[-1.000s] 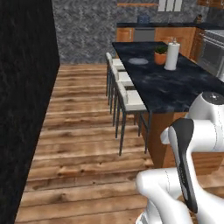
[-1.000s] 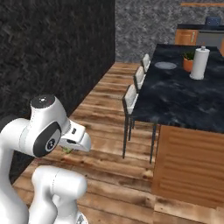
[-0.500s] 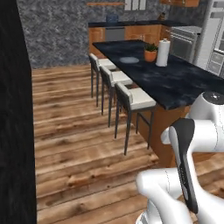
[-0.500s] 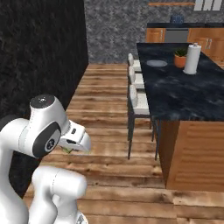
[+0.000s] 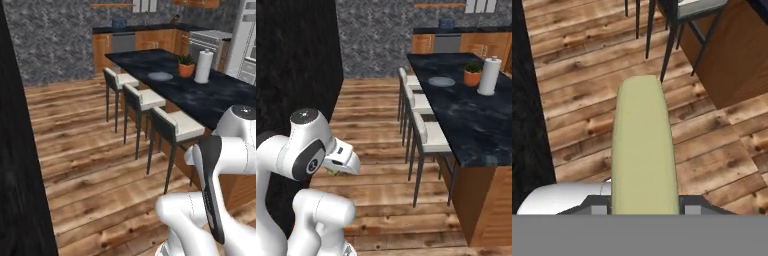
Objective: Retrieve the butter from the fridge and place it on a plate on the dining table. Then retrieve the butter knife by the fridge and place it near the plate.
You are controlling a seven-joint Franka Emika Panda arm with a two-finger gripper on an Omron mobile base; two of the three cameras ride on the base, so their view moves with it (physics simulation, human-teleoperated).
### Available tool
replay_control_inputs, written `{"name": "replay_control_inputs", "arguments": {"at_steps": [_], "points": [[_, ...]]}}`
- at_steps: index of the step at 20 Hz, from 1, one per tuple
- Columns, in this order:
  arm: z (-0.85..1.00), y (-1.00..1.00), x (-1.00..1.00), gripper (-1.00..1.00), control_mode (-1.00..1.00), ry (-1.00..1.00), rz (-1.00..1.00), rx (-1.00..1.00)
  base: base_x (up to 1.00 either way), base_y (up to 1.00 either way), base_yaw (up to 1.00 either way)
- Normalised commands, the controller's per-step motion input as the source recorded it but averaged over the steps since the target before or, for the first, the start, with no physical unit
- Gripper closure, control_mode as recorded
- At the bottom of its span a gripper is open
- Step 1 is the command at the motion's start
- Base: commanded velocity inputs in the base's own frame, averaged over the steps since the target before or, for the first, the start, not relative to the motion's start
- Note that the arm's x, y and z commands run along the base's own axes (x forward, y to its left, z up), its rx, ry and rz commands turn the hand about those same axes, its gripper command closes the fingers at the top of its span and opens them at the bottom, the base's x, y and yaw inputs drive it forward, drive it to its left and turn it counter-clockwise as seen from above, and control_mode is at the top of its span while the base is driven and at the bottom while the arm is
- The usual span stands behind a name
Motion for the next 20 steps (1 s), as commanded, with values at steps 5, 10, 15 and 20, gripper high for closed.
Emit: {"name": "replay_control_inputs", "arguments": {"at_steps": [5,10,15,20], "points": [[0.00,0.00,0.00,1.00,1.00,0.00,0.00,0.00,1.00,0.82,-0.19],[0.00,0.00,0.00,1.00,1.00,0.00,0.00,0.00,1.00,0.79,-0.27],[0.00,0.00,0.00,1.00,1.00,0.00,0.00,0.00,1.00,0.63,-0.45],[0.00,0.00,0.00,1.00,1.00,0.00,0.00,0.00,1.00,0.61,-0.53]]}}
